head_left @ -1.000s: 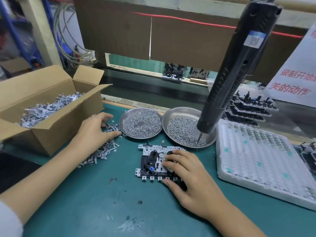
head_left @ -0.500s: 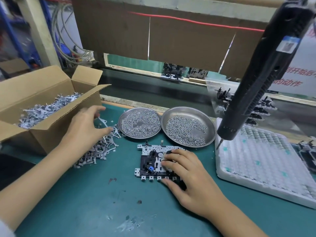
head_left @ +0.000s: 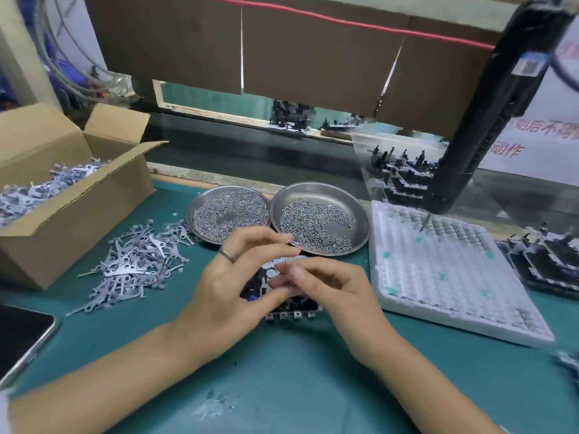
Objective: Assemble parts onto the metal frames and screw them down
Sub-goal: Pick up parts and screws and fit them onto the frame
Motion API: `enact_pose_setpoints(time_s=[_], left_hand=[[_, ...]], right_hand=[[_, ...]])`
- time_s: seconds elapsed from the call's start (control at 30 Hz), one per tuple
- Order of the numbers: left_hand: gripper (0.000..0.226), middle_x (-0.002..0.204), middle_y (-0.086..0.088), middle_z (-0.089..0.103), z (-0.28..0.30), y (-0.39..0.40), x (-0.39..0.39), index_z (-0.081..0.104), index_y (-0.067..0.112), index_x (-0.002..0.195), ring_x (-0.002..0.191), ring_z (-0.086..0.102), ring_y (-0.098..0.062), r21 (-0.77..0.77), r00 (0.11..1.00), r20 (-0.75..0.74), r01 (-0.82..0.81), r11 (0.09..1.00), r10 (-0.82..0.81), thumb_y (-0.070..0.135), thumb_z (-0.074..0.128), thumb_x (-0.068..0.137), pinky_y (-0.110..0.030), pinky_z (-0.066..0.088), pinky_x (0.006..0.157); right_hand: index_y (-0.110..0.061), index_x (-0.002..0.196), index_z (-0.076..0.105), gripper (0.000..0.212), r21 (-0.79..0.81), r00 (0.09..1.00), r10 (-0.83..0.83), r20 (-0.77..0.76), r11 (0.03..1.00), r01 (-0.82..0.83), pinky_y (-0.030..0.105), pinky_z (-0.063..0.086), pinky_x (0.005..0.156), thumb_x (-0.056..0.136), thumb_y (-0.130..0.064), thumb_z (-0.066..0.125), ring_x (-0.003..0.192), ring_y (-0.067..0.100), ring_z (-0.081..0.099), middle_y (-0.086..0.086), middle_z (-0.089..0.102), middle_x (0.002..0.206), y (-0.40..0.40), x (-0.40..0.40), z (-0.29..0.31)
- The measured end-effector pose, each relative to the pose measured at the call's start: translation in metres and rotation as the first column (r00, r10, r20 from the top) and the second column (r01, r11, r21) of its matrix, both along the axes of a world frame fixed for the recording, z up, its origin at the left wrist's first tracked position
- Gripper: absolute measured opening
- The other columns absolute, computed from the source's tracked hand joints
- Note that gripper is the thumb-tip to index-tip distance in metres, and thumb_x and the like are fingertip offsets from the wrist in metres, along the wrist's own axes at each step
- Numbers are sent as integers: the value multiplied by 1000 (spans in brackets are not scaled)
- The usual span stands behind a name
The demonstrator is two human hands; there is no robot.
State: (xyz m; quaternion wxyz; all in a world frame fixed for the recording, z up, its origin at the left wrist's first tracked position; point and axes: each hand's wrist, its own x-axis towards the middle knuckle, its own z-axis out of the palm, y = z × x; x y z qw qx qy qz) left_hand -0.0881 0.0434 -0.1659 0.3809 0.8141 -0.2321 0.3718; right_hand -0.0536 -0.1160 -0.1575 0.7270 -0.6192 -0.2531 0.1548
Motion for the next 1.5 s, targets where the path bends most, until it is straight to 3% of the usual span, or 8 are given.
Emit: enact_pose_setpoints(time_s=[0.13,0.27,0.47,0.7,0.83,1.07,1.27,1.5], left_hand=[[45,106,-11,54,-3,0,-1,61,15,109,106,53,-6,6,1000,-7,7,1000,-7,11,80,68,-15,36,99],[39,104,3,61,0,10,-1,60,18,113,101,58,-7,3,989,-144,16,1000,-15,31,73,78,-20,42,95],[13,83,16,68,1,20,2,71,33,89,84,62,-1,-95,889,-458,-43,995,-5,36,67,77,-14,44,79],[5,82,9,67,2,24,2,75,31,80,80,62,-7,-99,819,-574,-65,993,-4,33,73,76,-20,46,77],[4,76,10,64,0,26,2,71,42,67,75,59,-6,-60,760,-649,-113,992,47,43,71,71,-27,47,73],[6,77,19,60,1,30,4,70,45,69,70,57,-3,35,671,-735,-116,993,104,49,68,66,-21,43,64],[13,75,17,60,3,29,4,71,39,67,69,57,-5,28,655,-748,-130,991,107,50,66,62,-25,45,66],[6,74,16,61,3,27,2,70,41,65,69,57,-6,15,666,-739,-130,991,98,46,70,64,-31,48,69]], right_hand=[[-9,81,71,11,-10,996,-84,9,996,84,21,54,68,78,1,66,71,13,69,5,72,74,1,5,-3],[-24,79,75,21,-219,932,-218,290,933,286,21,50,76,80,-3,72,78,5,67,-6,74,79,-7,14,-2],[-13,89,76,9,-439,823,-137,551,792,425,19,40,80,81,-9,72,83,9,53,-14,63,75,-7,17,-9],[-12,89,76,8,-507,811,-61,582,752,421,12,36,77,83,-11,71,83,8,48,-17,58,73,-3,14,-10],[-13,92,76,10,-540,820,-21,572,743,396,24,40,83,86,-12,69,91,16,53,-8,64,82,-2,14,-12],[-10,96,75,18,-447,832,-25,555,834,324,27,48,78,83,1,68,83,12,60,6,68,87,-3,9,-14],[-6,95,75,17,-437,800,17,600,845,310,15,44,77,82,3,68,82,6,58,0,70,85,-7,9,-17],[-6,94,75,14,-441,776,33,630,838,322,22,46,77,82,0,70,80,14,59,0,69,81,-7,8,-19]])
